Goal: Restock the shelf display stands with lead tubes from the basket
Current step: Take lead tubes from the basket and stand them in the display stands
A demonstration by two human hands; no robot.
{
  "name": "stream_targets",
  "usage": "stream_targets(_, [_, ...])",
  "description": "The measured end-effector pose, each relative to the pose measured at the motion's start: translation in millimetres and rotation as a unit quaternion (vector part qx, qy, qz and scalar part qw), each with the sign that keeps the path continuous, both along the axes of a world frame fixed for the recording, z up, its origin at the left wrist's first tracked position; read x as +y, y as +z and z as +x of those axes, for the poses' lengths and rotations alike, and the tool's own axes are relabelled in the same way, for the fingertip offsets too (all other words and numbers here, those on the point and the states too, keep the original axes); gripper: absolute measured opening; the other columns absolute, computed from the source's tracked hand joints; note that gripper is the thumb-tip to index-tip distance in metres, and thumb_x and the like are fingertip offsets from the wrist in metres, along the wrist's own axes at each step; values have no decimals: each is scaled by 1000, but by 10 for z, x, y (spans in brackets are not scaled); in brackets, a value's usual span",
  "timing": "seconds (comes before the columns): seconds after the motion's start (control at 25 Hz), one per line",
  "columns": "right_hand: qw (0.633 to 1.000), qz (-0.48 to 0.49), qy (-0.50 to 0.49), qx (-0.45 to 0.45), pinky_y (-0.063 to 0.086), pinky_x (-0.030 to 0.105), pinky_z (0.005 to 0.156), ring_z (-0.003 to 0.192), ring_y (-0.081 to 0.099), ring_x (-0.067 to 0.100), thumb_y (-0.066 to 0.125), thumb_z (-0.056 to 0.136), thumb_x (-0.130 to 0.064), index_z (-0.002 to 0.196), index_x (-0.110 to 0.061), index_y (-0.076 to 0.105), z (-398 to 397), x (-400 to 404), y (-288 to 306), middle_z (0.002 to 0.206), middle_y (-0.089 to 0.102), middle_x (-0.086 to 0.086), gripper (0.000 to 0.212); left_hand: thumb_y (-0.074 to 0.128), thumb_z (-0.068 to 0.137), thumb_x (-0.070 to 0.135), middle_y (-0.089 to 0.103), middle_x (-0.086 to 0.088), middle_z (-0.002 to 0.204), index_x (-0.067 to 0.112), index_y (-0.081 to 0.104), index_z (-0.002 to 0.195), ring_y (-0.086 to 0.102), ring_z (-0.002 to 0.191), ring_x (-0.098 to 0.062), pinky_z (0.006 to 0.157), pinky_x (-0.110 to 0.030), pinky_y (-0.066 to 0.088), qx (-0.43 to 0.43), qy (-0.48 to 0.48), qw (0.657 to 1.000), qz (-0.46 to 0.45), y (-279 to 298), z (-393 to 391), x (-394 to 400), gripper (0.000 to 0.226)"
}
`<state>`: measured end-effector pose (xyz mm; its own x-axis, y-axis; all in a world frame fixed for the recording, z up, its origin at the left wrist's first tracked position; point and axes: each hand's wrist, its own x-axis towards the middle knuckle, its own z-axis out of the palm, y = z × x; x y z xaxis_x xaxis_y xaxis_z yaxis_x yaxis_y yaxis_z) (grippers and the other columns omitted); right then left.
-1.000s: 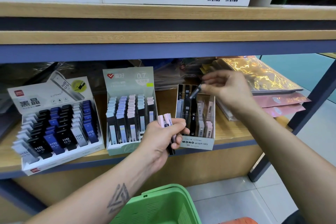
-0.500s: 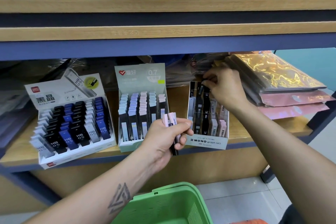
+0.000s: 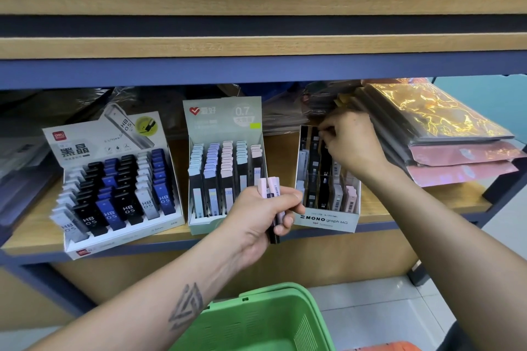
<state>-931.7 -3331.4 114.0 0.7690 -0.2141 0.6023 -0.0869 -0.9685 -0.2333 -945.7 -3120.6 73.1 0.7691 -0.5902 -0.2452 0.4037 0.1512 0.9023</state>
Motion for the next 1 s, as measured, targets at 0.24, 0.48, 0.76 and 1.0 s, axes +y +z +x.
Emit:
stream_targets(0.24, [967,225,99,61,55,24,73,77,70,9,68,94,-13,103,-15,76,-332,210,192,92,76,-3,13,57,90,-13,64,-21,75,-11,62,107,47,48,-15,37,-18,32,30,-45,998,-18,28,-34,5,18])
stream_targets(0.48, [834,376,296,274,54,26,68,73,67,14,76,88,-14,105,-9,78,-530,474,161,82,75,4,18,54,91,-13,63,-23,77,-16,58,114,49,49,-15,37,-17,31,38,-83,995,-29,52,-65,68,24])
stream_targets(0.76, [825,464,240,215,59,28,72,80,71,22,73,85,7,100,-2,75,-513,312,126,88,73,14,18,54,94,-6,67,-27,86,-12,58,114,50,51,-16,36,-17,34,62,-68,995,-29,66,-46,160,22])
stream_targets(1.0, [813,486,240,215,61,31,79,88,74,29,71,85,9,100,5,72,-600,184,116,96,72,26,16,57,95,-4,68,-27,86,-9,59,108,47,47,-14,35,-17,31,62,6,997,-36,31,-2,183,14])
